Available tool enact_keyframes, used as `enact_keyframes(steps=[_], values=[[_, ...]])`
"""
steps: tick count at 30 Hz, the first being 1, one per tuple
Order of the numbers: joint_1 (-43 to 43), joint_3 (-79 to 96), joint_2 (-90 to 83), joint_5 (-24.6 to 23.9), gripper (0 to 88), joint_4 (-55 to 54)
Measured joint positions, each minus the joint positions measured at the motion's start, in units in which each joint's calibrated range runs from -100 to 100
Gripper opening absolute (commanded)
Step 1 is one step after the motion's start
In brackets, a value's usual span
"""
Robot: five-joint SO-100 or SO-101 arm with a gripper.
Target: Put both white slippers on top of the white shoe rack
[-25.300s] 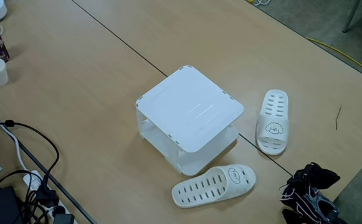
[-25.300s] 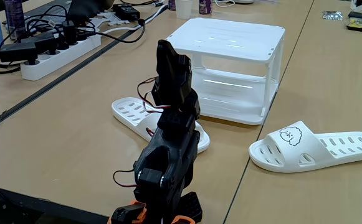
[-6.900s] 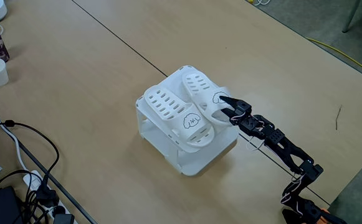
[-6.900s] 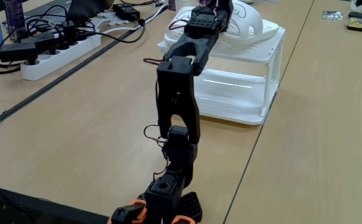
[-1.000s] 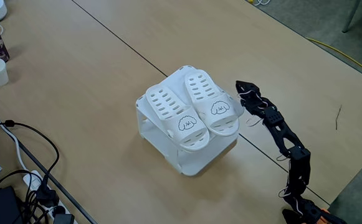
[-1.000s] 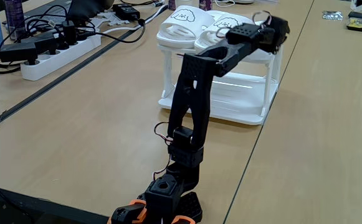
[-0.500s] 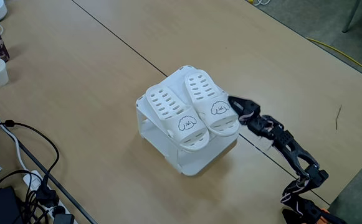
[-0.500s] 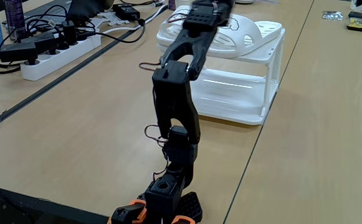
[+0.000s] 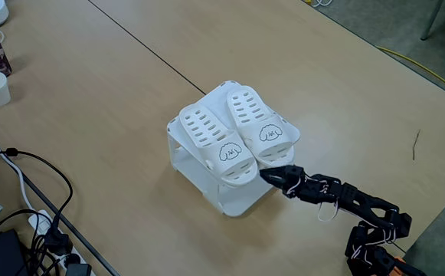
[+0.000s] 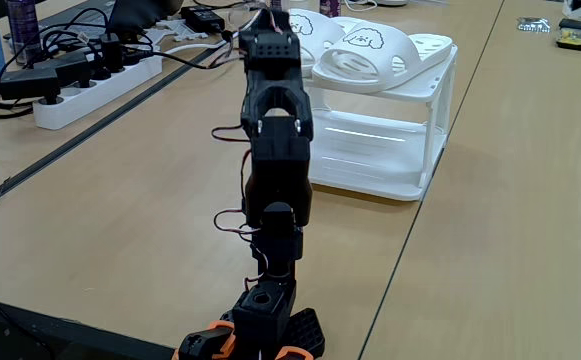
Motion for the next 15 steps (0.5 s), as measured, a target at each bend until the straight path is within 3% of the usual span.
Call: enact_keyframes(steps=[15], values=[[9.6, 8.8, -0.3, 0.0, 0.7, 0.0]])
